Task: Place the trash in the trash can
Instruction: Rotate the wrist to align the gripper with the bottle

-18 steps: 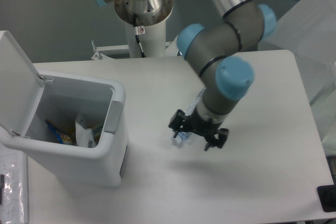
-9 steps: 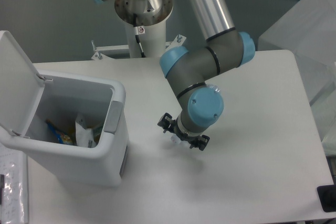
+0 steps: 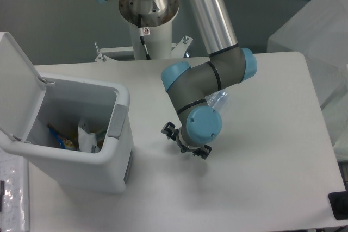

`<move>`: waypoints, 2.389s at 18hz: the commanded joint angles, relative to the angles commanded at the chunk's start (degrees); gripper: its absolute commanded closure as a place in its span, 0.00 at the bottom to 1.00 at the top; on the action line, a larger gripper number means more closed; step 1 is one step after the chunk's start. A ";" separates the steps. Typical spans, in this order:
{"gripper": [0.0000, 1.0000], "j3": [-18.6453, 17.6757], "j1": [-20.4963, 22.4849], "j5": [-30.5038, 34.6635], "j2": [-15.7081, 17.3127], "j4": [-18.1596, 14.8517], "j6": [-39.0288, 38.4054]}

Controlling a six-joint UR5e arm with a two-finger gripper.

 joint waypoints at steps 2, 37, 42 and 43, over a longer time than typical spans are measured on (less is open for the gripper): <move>0.00 0.44 0.00 0.09 -0.36 -0.09 -0.09; 0.35 0.18 -0.88 2.29 0.87 -2.55 0.09; 0.67 0.27 -0.88 2.46 0.87 -2.46 -0.09; 0.71 0.35 -0.79 2.37 1.05 -2.46 -0.09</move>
